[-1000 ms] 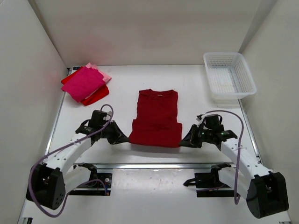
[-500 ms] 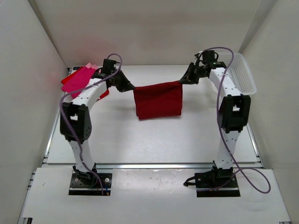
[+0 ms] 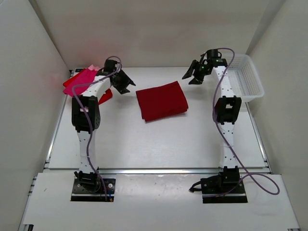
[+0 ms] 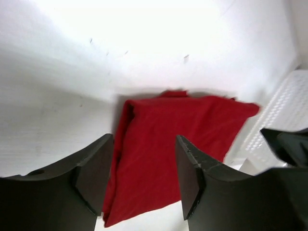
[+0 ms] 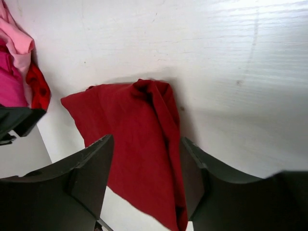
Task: Fold and stack the t-shirts
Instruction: Fold the 2/3-rectangle-folded T-shirt at the center of the board.
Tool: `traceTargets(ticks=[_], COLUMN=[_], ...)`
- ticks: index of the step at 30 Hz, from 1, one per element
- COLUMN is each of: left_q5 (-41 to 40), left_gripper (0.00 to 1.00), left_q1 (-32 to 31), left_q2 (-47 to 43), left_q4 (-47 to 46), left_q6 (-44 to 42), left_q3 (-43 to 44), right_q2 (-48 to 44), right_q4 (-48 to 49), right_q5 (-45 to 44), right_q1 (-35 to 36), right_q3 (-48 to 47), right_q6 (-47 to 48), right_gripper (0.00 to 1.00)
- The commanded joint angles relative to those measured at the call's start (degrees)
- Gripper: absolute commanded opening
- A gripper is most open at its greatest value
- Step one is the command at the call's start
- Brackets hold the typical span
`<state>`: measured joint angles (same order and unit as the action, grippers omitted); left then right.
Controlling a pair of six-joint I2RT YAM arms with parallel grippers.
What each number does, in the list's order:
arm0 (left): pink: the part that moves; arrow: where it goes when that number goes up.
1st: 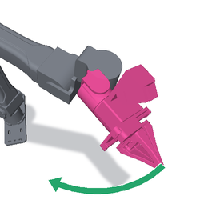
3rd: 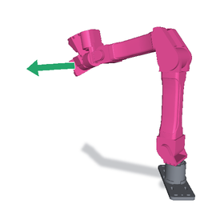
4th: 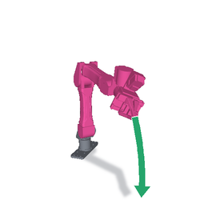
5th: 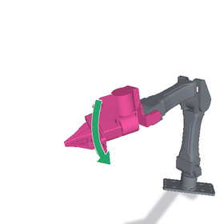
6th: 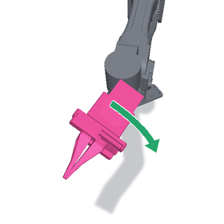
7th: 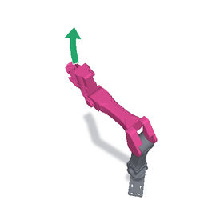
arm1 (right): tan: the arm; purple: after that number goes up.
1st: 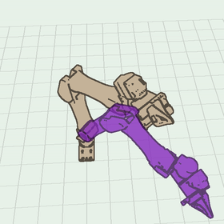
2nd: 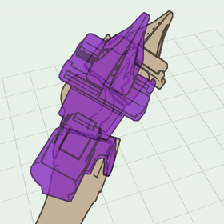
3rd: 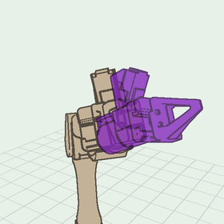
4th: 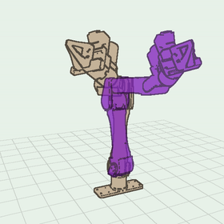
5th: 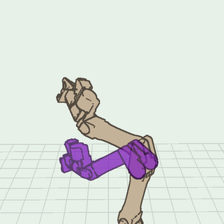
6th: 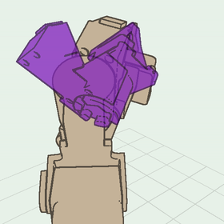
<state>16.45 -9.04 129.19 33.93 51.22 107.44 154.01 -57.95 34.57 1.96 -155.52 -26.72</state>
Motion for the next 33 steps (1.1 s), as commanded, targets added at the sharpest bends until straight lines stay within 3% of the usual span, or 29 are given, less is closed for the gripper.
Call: traceTargets(ticks=[1, 3, 5, 6, 7, 8, 9, 11, 13, 14, 18, 20, 21, 22, 23, 26, 28, 33], left_q5=[-2.1, -1.4, -0.9, -1.0, -1.2, -1.9, -2.8, -0.6, 5.4, 6.5, 11.4, 11.8, 12.5, 12.7, 13.1, 12.3, 10.0, 1.5], left_gripper=[0.62, 0.56, 0.40, 0.33, 0.27, 0.24, 0.20, 0.18, 0.21, 0.26, 0.42, 0.60, 0.64, 0.75, 0.79, 0.83, 0.83, 0.83], left_q1=[-0.6, -2.6, -6.1, -8.6, -9.4, -10.8, -11.0, -8.8, -4.2, -2.9, -0.2, -0.5, -0.5, -0.5, -0.4, -1.6, -2.7, -5.8], left_q2=[-7.8, -9.5, -11.0, -11.6, -12.0, -13.8, -16.7, -23.4, -29.7, -32.6, -33.3, -32.9, -31.6, -29.8, -28.9, -23.7, -20.5, -16.3], left_q4=[-1.2, -2.4, -2.3, -2.6, -2.3, -2.5, -3.7, -11.2, -24.9, -27.0, -30.0, -35.0, -36.6, -39.7, -42.2, -44.7, -42.9, -36.9], left_q6=[-1.4, -3.0, -5.2, -6.7, -7.3, -8.8, -9.0, -6.9, -2.4, -0.5, -5.3, -5.6, -4.4, -2.7, -2.0, 0.1, -1.0, -2.7], left_q3=[3.1, 1.1, -1.3, -2.0, -4.0, -6.2, -8.3, -22.5, -35.2, -40.9, -48.4, -50.3, -51.6, -52.4, -52.4, -51.6, -48.0, -42.5], right_q2=[-6.4, -8.2, -12.2, -14.2, -15.6, -18.3, -21.4, -27.4, -36.9, -39.6, -54.7, -60.2, -64.6, -69.7, -72.5, -84.8, -88.0, -91.3], right_q4=[-6.1, -9.5, -11.8, -12.5, -13.8, -14.4, -16.1, -17.8, -17.5, -17.6, -16.8, -15.9, -12.7, -10.2, -5.1, 4.9, 6.6, 5.0], right_q5=[-1.8, -4.9, -7.5, -7.7, -7.7, -8.3, -9.1, -11.1, -12.1, -14.1, -27.0, -31.7, -33.3, -32.4, -30.5, -20.5, -15.5, -17.7], right_q1=[-1.3, -1.1, -1.1, -0.7, -1.0, -1.0, -1.0, -0.8, 0.6, 1.2, 12.7, 19.2, 19.9, 21.1, 20.8, 14.6, 11.2, 9.7], right_q3=[-5.7, -6.0, -6.1, -6.1, -6.1, -6.0, -5.4, -2.1, 3.5, 5.3, 19.0, 28.1, 36.3, 46.6, 51.2, 71.8, 75.9, 76.7], right_q6=[3.0, 4.7, 6.0, 5.8, 6.3, 6.3, 6.5, 6.3, 6.3, 6.3, 5.9, 4.9, 4.3, 2.7, 1.2, -2.9, -4.0, -3.8], right_gripper=[0.52, 0.44, 0.37, 0.29, 0.12, 0.02, 0.00, 0.00, 0.00, 0.00, 0.04, 0.18, 0.29, 0.33, 0.44, 0.54, 0.56, 0.56])
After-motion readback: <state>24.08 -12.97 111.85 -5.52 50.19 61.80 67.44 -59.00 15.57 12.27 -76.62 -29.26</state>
